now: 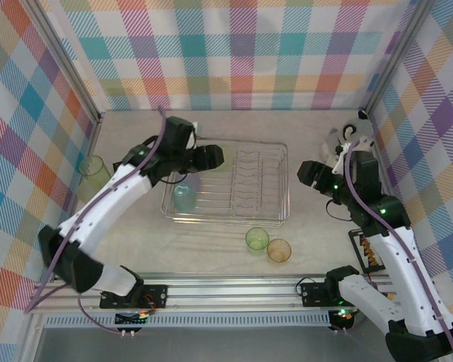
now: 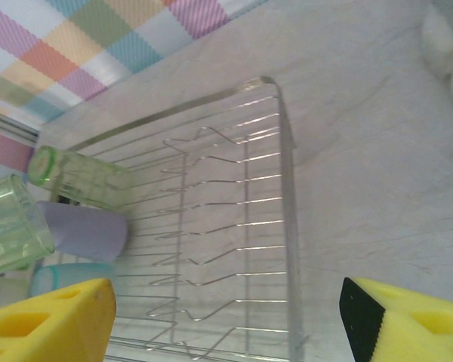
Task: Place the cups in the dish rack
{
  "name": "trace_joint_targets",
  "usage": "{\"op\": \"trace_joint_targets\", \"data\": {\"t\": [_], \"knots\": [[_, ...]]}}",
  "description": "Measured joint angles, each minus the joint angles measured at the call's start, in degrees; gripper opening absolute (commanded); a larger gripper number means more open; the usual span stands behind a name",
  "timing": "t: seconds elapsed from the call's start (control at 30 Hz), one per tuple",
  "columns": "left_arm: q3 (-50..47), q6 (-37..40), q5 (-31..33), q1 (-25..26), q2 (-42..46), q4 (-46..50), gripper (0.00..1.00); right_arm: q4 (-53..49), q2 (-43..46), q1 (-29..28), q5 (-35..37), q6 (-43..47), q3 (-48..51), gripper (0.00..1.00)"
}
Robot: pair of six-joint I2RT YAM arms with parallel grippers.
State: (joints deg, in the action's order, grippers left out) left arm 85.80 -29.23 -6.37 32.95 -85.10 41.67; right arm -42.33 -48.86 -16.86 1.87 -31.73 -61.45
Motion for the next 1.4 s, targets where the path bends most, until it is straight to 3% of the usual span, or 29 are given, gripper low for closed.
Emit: {"op": "trace_joint_targets", "data": {"t": [0.23,0.7,1.3,1.4], "knots": [[16.6,2.8,5.0,0.9,-17.2,11.2,0.13,-1.1,-0.1,0.0,2.1,2.3,1.7,0.80],[36.6,8.4,12.0,0.9,-37.5,21.1,0.13,-2.7,-0.3,0.0,2.9,4.0,2.6,0.80],[40.1,11.7,13.1,-1.7,-46.0,22.9,0.22,-4.2,1.0,0.0,4.1,4.2,3.6,0.80],[40.9,12.3,13.4,-1.7,-46.9,23.3,0.31,-4.3,1.0,0.0,4.2,4.2,3.6,0.80]]}}
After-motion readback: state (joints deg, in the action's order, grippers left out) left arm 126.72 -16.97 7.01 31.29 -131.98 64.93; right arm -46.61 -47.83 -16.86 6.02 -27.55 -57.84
